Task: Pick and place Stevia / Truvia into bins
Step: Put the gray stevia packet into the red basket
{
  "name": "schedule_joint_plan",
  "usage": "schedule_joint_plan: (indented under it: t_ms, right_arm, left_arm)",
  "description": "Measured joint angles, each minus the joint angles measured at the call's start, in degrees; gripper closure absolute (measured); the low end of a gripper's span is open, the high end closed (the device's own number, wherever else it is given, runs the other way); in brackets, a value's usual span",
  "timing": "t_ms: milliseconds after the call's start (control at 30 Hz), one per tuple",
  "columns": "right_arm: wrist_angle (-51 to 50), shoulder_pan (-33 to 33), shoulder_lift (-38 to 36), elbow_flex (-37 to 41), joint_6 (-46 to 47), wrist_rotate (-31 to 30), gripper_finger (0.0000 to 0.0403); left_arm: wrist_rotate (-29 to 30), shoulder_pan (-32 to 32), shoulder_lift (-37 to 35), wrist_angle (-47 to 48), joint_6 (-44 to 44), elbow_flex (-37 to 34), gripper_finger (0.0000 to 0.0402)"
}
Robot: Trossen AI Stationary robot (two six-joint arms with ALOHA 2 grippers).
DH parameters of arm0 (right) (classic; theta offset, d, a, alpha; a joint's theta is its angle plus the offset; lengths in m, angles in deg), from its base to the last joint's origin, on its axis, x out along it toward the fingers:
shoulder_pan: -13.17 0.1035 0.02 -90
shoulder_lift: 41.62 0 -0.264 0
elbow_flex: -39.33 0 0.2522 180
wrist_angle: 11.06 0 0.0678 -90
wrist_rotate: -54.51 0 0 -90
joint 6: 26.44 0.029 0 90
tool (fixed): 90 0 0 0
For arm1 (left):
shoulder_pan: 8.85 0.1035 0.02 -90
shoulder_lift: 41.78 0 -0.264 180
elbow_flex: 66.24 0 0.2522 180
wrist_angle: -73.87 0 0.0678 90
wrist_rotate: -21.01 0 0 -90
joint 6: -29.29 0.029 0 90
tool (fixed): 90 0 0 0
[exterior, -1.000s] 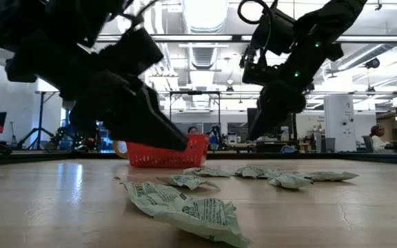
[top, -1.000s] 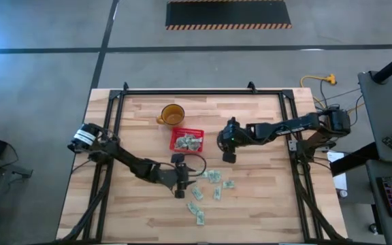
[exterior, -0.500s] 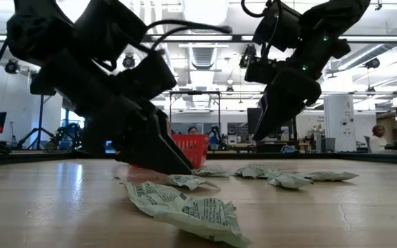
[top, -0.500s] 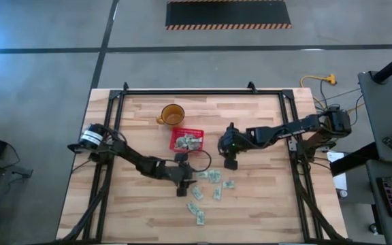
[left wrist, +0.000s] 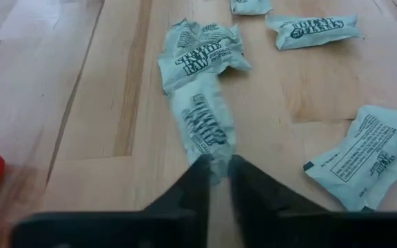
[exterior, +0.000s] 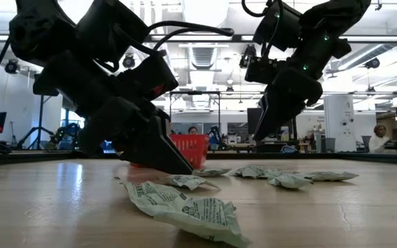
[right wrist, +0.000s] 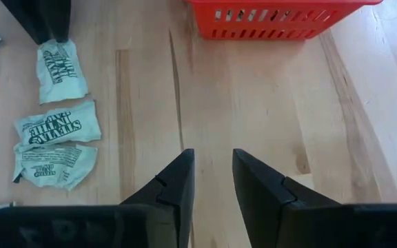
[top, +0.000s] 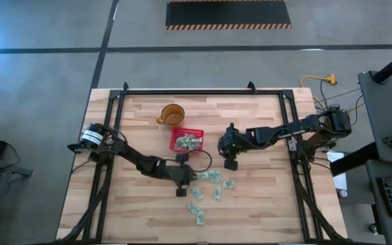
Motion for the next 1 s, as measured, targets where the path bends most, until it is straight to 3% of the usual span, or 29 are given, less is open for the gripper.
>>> schedule_joint_plan:
  t_ms: [100, 567, 700, 1000]
  right_arm:
    - [0.00, 0.00, 0.00, 0.00, -0.01, 0.00, 0.0317]
    - [-0.06, 0.00, 0.00, 0.02, -0.04, -0.04, 0.0327]
    - [-0.14, 0.00, 0.00, 0.07, -0.04, -0.13, 0.0323]
    - [-0.11, -0.02, 0.07, 0.39, -0.04, -0.43, 0.0335]
  left_arm:
    - [-0.26, 0.02, 0.00, 0.09, 0.45, -0.02, 0.0395]
    - [0.59, -0.38, -4.39, 0.94, 2.08, -0.46, 0.0401]
    - [3.55, -0.76, -5.48, 1.22, 3.09, -1.29, 0.0401]
    - [16.87, -1.00, -11.04, 6.30, 7.81, -1.62, 0.0402]
